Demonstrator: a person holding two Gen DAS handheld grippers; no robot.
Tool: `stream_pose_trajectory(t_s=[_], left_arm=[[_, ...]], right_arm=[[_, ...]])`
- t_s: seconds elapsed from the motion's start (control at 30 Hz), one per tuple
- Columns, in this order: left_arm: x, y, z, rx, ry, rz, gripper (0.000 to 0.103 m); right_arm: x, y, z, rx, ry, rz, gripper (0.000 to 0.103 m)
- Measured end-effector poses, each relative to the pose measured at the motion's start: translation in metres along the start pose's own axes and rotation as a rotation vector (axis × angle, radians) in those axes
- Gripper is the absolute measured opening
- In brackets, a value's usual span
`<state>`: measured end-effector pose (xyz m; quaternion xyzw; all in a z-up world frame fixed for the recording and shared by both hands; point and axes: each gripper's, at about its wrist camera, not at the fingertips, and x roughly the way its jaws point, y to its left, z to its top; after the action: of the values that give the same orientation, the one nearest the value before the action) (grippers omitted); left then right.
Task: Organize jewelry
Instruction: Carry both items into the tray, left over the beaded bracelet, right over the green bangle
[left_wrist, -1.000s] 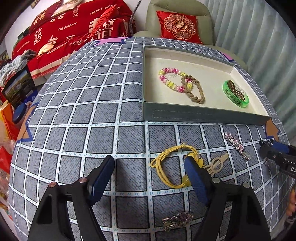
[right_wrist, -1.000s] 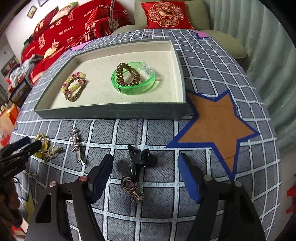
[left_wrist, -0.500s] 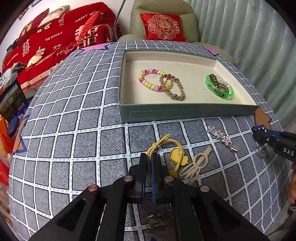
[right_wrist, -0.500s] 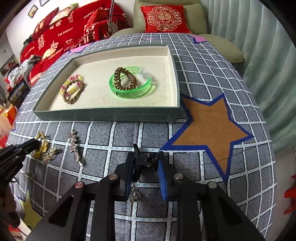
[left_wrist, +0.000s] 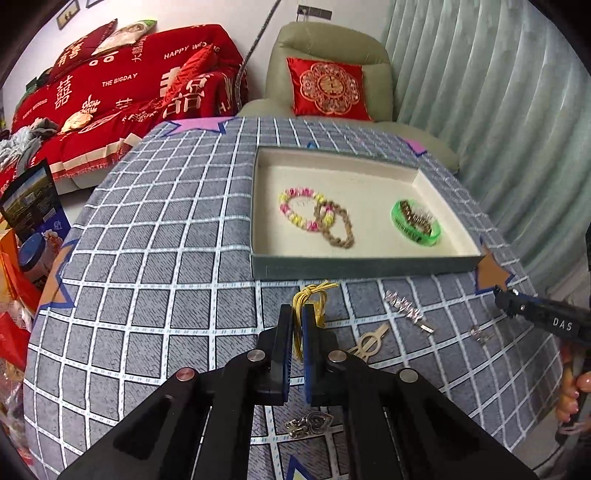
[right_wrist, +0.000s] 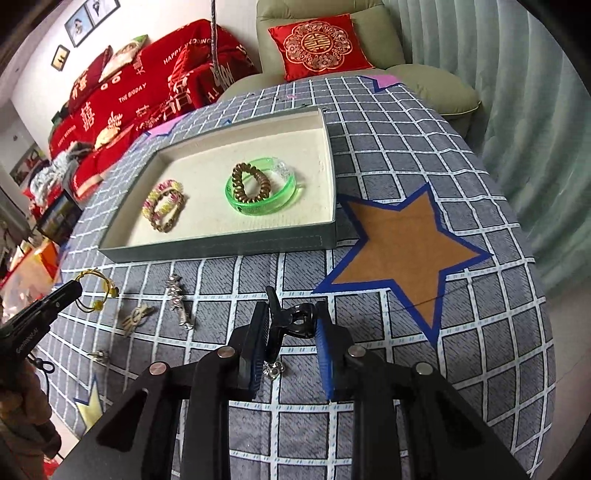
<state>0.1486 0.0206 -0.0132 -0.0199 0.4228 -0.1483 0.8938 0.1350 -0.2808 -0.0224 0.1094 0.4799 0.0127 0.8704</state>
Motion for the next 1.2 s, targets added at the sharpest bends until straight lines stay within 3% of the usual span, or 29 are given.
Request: stream_pose_trajectory(t_s=[0.6, 1.2], left_arm=[[-0.037, -0.028, 0.043, 0.055, -0.132, -0.045, 0.015], [0.021, -0.051, 0.092, 0.082, -0.106, -0.034, 0.015]], right_arm=[[-0.031, 0.015, 0.038, -0.035, -0.087, 0.061, 0.027], [0.015, 0.016, 0.106, -0.034, -0.093, 0.101, 0.027]])
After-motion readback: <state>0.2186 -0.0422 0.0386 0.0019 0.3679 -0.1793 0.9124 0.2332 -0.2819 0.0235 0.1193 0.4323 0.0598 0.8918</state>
